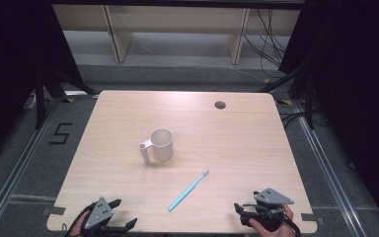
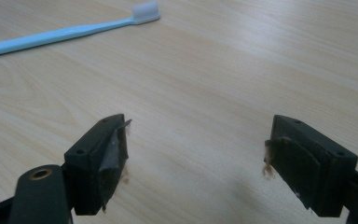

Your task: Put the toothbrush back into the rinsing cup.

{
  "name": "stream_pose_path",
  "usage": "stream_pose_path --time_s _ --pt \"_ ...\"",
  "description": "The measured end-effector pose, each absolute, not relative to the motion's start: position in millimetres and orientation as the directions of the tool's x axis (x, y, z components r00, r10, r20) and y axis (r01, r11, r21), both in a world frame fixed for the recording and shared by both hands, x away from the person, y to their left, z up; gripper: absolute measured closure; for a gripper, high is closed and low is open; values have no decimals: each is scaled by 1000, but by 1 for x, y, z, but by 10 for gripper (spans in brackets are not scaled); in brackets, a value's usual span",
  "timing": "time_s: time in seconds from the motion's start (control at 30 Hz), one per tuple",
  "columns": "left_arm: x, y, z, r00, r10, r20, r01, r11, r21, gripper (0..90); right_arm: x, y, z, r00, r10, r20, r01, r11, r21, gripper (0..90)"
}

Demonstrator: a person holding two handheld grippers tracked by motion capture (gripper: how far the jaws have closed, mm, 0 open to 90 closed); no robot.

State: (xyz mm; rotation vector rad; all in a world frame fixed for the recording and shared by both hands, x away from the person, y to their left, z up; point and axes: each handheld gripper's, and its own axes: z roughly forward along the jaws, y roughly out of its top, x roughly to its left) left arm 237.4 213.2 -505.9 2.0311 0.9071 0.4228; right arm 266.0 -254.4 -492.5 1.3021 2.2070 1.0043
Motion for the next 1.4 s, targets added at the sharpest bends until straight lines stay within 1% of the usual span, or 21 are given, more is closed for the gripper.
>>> stream_pose_path --time_s 0.17,0.2,0.23,0.27,0.37,0.4,0.5,0.53,0.57,0.63,0.67,0.7,0.77,0.87,0.9,0.97,1.1,1.13,1.2,1.27,1.4 --pt "237 212 -507 681 731 -41 450 -375 810 183 267 -253 -494 -504 863 29 589 319 742 215" --pt "238 214 -506 680 733 -22 449 -393 802 183 266 -253 -493 -497 867 29 596 317 738 216" --pt "237 212 -507 674 737 -51 456 -362 813 182 266 -254 -494 -499 866 24 587 318 745 216" --pt "238 212 -507 675 735 -59 459 -356 814 180 265 -253 -494 -486 873 46 605 298 739 216" --pt "239 211 -506 674 736 -70 460 -343 819 175 266 -255 -494 -485 873 48 611 299 733 220" --pt "240 211 -505 672 736 -78 461 -334 822 172 267 -256 -494 -487 873 20 595 316 739 221" --pt "241 210 -504 668 738 -94 470 -321 822 164 267 -257 -494 -484 875 4 583 319 747 221" --pt "241 209 -504 676 730 -97 464 -321 826 157 266 -255 -494 -474 879 52 610 286 739 221" --pt "242 207 -504 678 728 -103 466 -317 826 157 265 -254 -494 -473 879 54 612 284 738 222" --pt "244 206 -504 683 724 -97 459 -323 827 158 265 -253 -493 -464 883 69 625 271 732 224" --pt "246 203 -502 692 714 -108 463 -324 825 159 267 -256 -494 -478 877 41 600 292 745 224" --pt "248 203 -501 700 708 -89 459 -351 816 160 265 -254 -494 -454 889 66 623 263 737 224" --pt "251 200 -497 702 706 -89 462 -358 811 173 267 -257 -494 -480 877 40 603 296 740 224" --pt "257 195 -492 717 688 -114 478 -365 799 176 268 -259 -494 -478 878 5 581 312 752 227" --pt "260 193 -491 716 687 -126 485 -359 798 176 268 -259 -493 -480 877 8 587 315 746 229" --pt "265 191 -487 728 678 -107 481 -393 784 195 267 -258 -493 -481 876 22 595 308 742 230" --pt "272 182 -484 740 663 -114 492 -418 764 198 268 -256 -493 -483 875 22 597 311 740 236" --pt "273 180 -483 746 657 -107 489 -432 758 199 266 -254 -494 -472 880 54 612 282 739 236" --pt "276 176 -482 755 649 -91 480 -454 750 209 266 -254 -495 -480 875 67 622 286 729 236" --pt "279 171 -480 762 640 -94 475 -456 752 222 267 -255 -495 -497 868 23 598 323 734 237" --pt "286 163 -476 770 632 -88 473 -473 743 255 268 -254 -494 -501 865 33 599 319 735 238"
